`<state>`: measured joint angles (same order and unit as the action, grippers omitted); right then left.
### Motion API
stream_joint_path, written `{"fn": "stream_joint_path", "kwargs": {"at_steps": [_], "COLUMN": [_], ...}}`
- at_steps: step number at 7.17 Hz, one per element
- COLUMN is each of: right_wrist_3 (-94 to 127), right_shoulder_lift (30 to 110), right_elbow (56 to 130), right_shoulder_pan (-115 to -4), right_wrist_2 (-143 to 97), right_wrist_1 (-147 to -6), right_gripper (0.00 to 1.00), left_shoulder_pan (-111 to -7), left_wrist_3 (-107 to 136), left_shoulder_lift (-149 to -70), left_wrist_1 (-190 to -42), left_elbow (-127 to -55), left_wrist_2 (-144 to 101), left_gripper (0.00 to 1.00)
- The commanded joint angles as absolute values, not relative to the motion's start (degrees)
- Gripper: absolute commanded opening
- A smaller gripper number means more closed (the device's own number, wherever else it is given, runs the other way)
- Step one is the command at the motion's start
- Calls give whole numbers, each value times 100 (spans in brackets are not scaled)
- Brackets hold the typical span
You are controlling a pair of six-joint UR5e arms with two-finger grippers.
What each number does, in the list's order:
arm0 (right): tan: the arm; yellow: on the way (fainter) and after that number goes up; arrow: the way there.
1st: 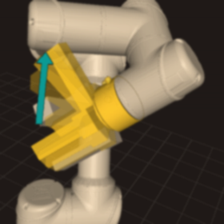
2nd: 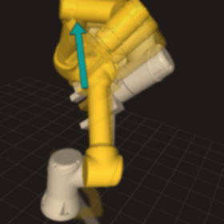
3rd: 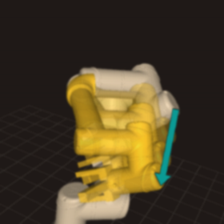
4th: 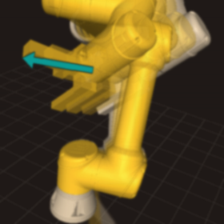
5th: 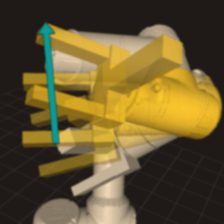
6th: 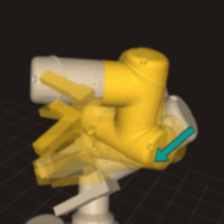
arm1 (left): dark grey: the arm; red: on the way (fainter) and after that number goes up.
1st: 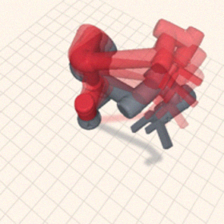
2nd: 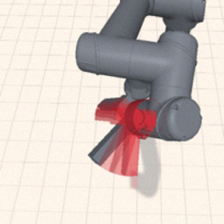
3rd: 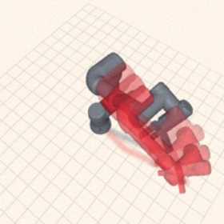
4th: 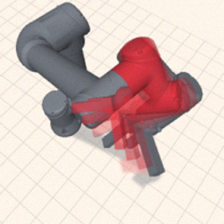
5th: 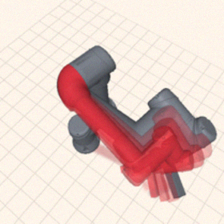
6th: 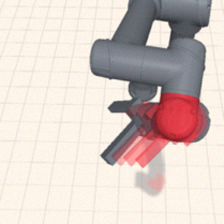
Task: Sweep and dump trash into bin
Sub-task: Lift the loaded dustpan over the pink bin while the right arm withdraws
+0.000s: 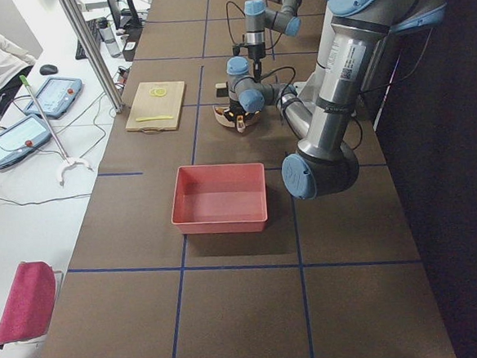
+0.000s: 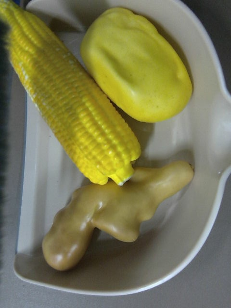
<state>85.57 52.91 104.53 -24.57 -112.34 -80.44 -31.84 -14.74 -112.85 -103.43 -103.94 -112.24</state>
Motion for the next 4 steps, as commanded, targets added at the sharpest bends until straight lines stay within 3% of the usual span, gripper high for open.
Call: {"fn": "stream_joint_path", "kwargs": {"at_steps": [1,4], "right_wrist_3": [7740,6604], "right_shoulder_lift": [5422,6115], "right_elbow": [10808,11232], "right_shoulder_pan": [-2741,-2996], "right_wrist_2": [-11425,-11426], "right_wrist_1": [-9397,-9905], "right_gripper": [0,0], "left_shoulder_pan": [-3182,-3182], "left_wrist_3": [-1284,-626], "left_shoulder_lift": [-11250,-11197], "left_wrist_1": [-10668,-10984], "left_elbow": [-10380,-10398], "left_wrist_2": [-11224,-11232], "left_gripper": [2,1]}}
